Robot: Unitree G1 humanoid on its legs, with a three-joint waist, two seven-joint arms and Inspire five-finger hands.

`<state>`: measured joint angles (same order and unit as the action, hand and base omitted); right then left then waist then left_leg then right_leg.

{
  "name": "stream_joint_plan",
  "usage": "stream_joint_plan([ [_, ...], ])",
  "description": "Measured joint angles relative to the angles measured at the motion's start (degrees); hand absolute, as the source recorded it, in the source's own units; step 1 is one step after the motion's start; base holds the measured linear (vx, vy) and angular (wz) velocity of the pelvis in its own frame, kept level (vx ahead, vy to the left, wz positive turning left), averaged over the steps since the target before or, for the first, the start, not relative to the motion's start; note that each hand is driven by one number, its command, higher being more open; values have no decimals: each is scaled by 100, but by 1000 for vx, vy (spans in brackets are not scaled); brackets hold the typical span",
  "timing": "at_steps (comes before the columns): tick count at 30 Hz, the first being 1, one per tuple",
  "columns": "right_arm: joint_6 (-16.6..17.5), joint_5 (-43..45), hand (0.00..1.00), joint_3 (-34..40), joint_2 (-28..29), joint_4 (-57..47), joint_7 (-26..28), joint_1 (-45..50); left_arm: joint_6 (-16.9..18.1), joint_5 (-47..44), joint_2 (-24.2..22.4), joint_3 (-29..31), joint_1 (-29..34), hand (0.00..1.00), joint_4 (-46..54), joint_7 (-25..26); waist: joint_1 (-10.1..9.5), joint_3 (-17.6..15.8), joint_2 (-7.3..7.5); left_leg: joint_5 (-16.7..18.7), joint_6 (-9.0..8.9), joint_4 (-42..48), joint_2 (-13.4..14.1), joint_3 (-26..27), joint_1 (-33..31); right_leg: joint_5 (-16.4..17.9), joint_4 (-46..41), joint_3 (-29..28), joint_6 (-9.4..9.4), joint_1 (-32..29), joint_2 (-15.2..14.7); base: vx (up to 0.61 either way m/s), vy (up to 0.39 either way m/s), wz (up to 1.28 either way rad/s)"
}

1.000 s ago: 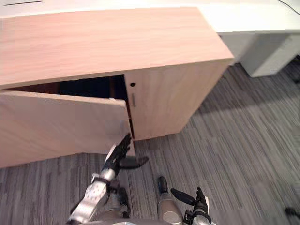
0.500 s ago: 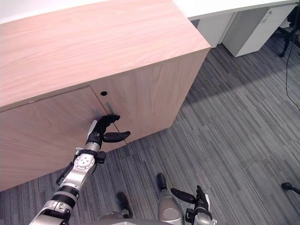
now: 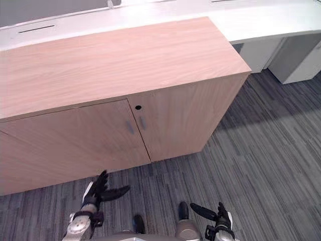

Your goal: Walk over to the cabinet, pick up the folder, carry it to the office cabinet, place the folder inside the office cabinet, then close the office cabinet door

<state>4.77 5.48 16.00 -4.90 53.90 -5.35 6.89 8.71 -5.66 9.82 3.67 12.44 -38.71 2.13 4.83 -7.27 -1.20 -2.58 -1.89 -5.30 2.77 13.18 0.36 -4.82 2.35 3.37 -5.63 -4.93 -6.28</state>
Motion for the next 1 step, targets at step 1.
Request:
stream_joint_plan([
  [1,-1,0,100,2,-12,1,0,-1,-13,1,1,70,0,100,-144,-1,-18,8,3,5,5,0,-4,-11,1,2,3,10,-7,8,-4,16,-3,10],
])
